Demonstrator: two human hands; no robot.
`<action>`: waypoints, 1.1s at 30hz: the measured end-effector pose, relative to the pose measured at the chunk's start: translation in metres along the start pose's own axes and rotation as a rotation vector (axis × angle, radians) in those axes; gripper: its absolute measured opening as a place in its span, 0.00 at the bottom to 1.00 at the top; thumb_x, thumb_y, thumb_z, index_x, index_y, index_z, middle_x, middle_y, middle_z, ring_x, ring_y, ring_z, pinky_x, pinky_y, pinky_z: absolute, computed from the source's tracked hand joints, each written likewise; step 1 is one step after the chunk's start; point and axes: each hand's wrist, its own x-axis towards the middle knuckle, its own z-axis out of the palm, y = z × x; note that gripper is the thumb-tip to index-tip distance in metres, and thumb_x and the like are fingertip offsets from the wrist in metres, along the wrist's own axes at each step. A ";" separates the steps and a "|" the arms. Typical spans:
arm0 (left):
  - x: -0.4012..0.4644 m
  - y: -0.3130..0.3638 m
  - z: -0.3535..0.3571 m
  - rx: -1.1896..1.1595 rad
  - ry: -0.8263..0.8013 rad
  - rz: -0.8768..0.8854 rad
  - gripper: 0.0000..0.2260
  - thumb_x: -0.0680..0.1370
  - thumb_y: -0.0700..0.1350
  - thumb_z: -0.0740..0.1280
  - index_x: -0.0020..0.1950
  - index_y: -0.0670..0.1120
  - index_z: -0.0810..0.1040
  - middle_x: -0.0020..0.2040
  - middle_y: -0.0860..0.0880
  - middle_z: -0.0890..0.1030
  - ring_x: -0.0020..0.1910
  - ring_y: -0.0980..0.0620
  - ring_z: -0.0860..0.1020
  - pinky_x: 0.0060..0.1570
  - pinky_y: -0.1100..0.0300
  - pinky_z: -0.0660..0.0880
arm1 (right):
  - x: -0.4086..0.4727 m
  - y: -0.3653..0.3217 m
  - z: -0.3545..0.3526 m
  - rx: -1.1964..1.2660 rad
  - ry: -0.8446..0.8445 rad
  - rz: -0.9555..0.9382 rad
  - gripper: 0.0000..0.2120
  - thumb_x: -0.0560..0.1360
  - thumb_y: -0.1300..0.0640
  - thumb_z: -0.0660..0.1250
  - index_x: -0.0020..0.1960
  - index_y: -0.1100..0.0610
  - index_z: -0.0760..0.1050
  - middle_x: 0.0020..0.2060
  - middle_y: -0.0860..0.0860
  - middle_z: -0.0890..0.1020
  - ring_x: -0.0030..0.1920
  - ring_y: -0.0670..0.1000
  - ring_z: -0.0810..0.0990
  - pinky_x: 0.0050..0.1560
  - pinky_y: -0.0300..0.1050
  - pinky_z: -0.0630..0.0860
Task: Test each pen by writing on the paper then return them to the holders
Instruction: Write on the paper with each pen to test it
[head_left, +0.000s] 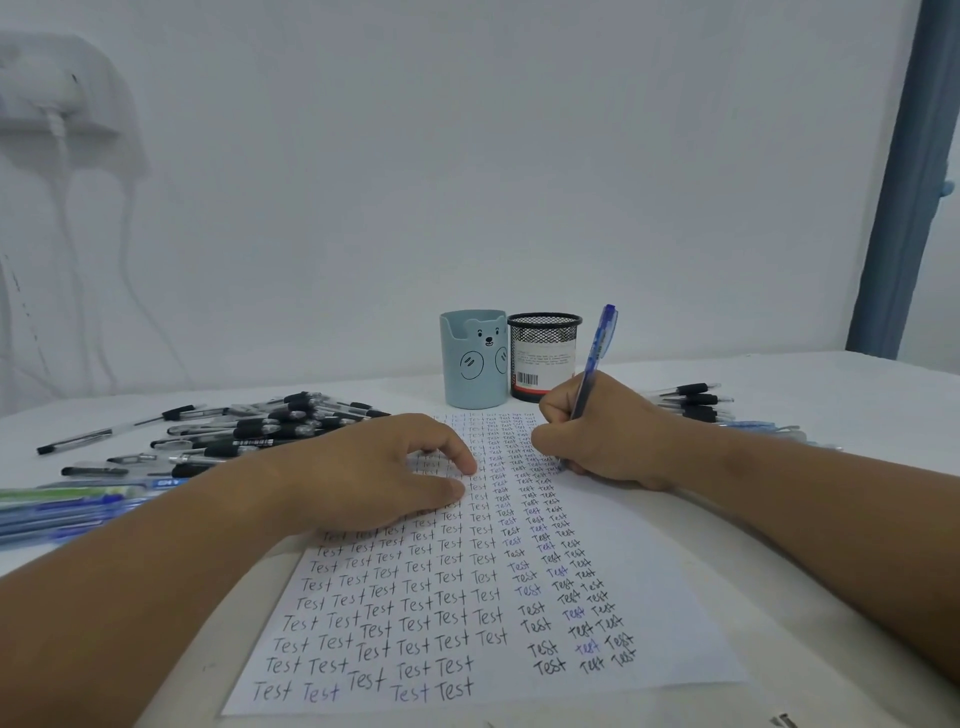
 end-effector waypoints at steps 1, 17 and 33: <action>0.000 0.001 0.000 0.002 0.003 0.002 0.07 0.79 0.57 0.68 0.56 0.67 0.78 0.52 0.68 0.71 0.50 0.70 0.69 0.57 0.62 0.64 | 0.000 -0.001 0.000 -0.015 0.000 -0.006 0.22 0.72 0.63 0.69 0.26 0.53 0.61 0.21 0.48 0.63 0.28 0.50 0.67 0.34 0.42 0.66; -0.002 0.003 -0.002 -0.010 0.010 0.010 0.08 0.79 0.57 0.68 0.58 0.66 0.78 0.43 0.68 0.69 0.42 0.70 0.70 0.43 0.71 0.64 | 0.001 -0.021 -0.017 0.034 0.269 -0.120 0.19 0.80 0.39 0.61 0.42 0.54 0.66 0.22 0.44 0.70 0.26 0.48 0.67 0.35 0.43 0.66; 0.002 0.001 -0.001 0.014 0.012 0.041 0.07 0.79 0.57 0.68 0.57 0.67 0.78 0.51 0.71 0.72 0.43 0.77 0.70 0.44 0.71 0.64 | -0.001 -0.011 -0.009 -0.153 0.167 -0.275 0.02 0.79 0.55 0.69 0.48 0.51 0.80 0.33 0.52 0.83 0.26 0.43 0.71 0.32 0.31 0.68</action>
